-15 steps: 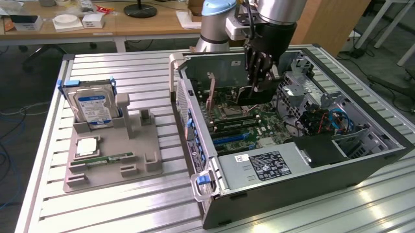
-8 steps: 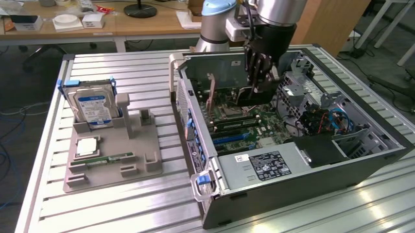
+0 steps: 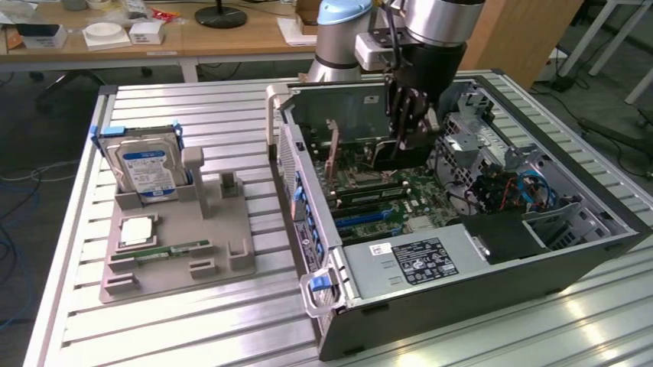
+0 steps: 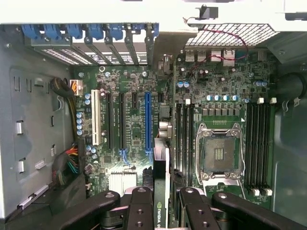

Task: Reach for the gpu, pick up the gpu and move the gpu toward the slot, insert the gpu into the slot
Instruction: 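Insert the gpu into the slot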

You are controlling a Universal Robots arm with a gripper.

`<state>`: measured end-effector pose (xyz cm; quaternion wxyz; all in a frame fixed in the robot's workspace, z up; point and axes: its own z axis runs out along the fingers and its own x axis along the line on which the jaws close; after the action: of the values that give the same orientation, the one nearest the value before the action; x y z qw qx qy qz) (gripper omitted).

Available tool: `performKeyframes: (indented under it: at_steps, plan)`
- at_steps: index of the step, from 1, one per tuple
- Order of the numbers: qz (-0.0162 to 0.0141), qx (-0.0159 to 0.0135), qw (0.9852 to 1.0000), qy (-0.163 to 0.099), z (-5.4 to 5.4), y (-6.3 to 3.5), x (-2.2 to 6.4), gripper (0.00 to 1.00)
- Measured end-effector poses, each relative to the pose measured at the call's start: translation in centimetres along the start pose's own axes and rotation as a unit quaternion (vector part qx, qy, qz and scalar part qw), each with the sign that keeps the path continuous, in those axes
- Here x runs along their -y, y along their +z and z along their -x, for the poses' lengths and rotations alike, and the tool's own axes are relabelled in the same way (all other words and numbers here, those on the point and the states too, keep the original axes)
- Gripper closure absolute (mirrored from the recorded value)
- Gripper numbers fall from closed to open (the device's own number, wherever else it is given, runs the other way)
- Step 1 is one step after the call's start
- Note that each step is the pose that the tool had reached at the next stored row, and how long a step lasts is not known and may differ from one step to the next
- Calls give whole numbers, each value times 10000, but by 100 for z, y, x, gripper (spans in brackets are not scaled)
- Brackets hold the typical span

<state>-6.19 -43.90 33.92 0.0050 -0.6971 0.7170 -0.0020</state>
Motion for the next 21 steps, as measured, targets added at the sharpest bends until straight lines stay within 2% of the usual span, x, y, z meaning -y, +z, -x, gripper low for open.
performKeyframes:
  at_steps: [21]
  plan:
    - [0, -1, 10000, 0, -4, 122, -1, 74]
